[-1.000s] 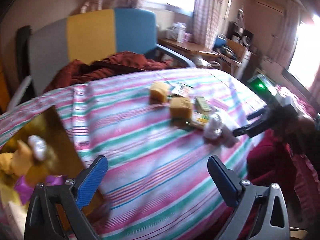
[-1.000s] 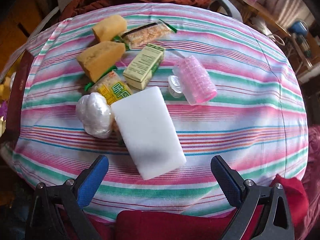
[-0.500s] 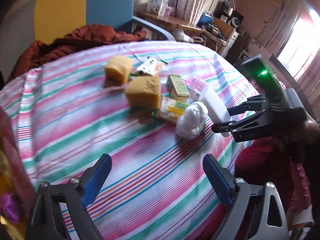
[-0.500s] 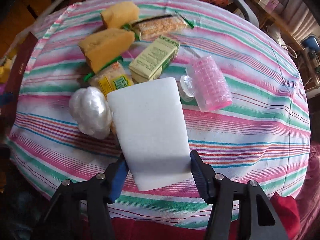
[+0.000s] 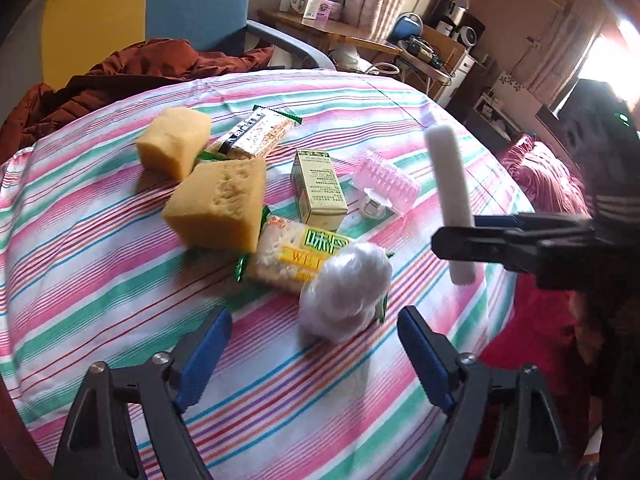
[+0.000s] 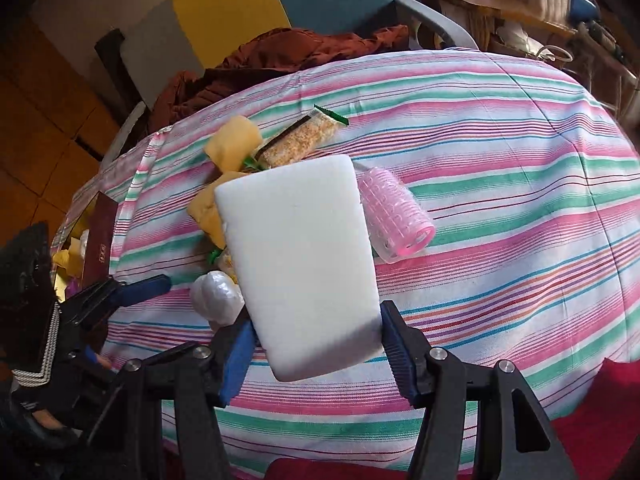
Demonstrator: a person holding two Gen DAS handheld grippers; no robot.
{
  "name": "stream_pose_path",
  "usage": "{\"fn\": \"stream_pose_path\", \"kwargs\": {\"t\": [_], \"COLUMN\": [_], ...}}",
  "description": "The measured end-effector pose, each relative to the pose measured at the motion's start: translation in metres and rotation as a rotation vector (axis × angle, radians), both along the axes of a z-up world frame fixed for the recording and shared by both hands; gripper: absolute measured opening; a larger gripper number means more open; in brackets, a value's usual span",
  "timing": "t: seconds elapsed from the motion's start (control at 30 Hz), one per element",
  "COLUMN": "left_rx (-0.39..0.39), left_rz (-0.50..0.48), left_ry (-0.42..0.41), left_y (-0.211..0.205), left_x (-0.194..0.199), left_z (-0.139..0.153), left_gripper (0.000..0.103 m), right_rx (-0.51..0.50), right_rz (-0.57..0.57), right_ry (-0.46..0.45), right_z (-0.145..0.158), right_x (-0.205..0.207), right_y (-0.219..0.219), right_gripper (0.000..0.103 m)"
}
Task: Organize objects
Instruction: 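Grasp the white eraser block with the right gripper while the left grasps the wrapped white ball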
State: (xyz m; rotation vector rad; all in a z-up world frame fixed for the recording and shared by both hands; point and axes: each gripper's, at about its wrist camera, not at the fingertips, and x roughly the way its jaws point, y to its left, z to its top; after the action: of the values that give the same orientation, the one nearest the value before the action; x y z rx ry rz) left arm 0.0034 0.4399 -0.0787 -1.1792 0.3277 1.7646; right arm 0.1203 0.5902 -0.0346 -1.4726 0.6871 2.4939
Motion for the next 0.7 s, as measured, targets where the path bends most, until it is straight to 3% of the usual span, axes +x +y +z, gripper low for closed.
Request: {"fn": "stream_pose_path", "kwargs": {"t": [0.1, 0.2, 0.23, 0.27, 0.5, 0.7], "left_rx": [0.003, 0.005, -0.002, -0.006, 0.020, 0.027], "left_rz": [0.006, -0.009, -0.016, -0.027, -0.030, 0.059], "left_ry": [-0.005, -0.016, -0.021, -0.023, 0.040, 0.062], "left_y": [0.010, 0.020, 0.021, 0.021, -0.015, -0.063], "left_x": [0.000, 0.000, 0.000, 0.002, 0.013, 0.006], "left_z": [-0.003, -0.008, -0.010, -0.012, 0.003, 0.019], "left_gripper": [0.079, 0.063, 0.047, 0.039, 0.039, 0.039], "right_rx": [-0.019, -0.023, -0.024, -0.026, -0.025, 0.004], "right_rz": [-0.020, -0.042, -0.044, -0.044, -0.042, -0.053], "right_ry": [0.024, 0.037, 0.040, 0.042, 0.045, 0.022], "right_z": [-0.001, -0.005, -0.005, -0.005, -0.005, -0.006], "right_x": [-0.004, -0.009, -0.009, -0.008, -0.009, -0.010], "right_y": [0.010, 0.016, 0.016, 0.017, 0.018, 0.016], "right_gripper": [0.060, 0.061, 0.061, 0.061, 0.061, 0.061]}}
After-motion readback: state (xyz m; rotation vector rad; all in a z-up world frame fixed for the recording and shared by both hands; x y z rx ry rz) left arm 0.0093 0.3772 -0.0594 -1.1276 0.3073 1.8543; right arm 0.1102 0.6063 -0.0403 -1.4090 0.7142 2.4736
